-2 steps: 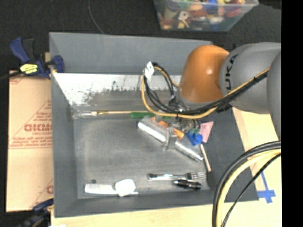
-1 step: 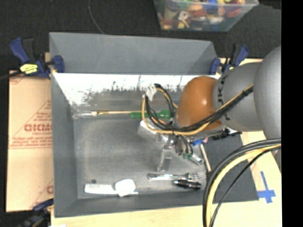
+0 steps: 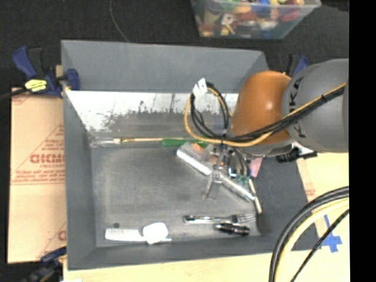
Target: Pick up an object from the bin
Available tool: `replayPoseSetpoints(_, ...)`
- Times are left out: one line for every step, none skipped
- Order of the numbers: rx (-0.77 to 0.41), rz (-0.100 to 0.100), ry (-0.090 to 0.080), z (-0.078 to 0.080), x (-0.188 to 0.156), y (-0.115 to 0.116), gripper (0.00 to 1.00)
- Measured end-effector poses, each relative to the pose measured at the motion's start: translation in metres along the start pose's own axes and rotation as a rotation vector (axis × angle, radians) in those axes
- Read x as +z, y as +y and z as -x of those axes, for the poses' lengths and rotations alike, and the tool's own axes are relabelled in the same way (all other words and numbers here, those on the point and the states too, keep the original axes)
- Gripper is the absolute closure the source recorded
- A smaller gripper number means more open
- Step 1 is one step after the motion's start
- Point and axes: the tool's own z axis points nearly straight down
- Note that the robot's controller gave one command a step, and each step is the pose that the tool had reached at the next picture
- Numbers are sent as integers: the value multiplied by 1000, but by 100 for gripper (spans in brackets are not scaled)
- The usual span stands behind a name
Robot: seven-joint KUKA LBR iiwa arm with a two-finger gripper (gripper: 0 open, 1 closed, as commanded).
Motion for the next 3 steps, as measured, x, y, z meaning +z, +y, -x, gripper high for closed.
replayPoseSetpoints(31,2,9,-17,48,28,0)
replayPoseSetpoints(84,0,-4,-54,77,-19,0)
replayPoseSetpoints(209,6,-4,-54,77,-31,100)
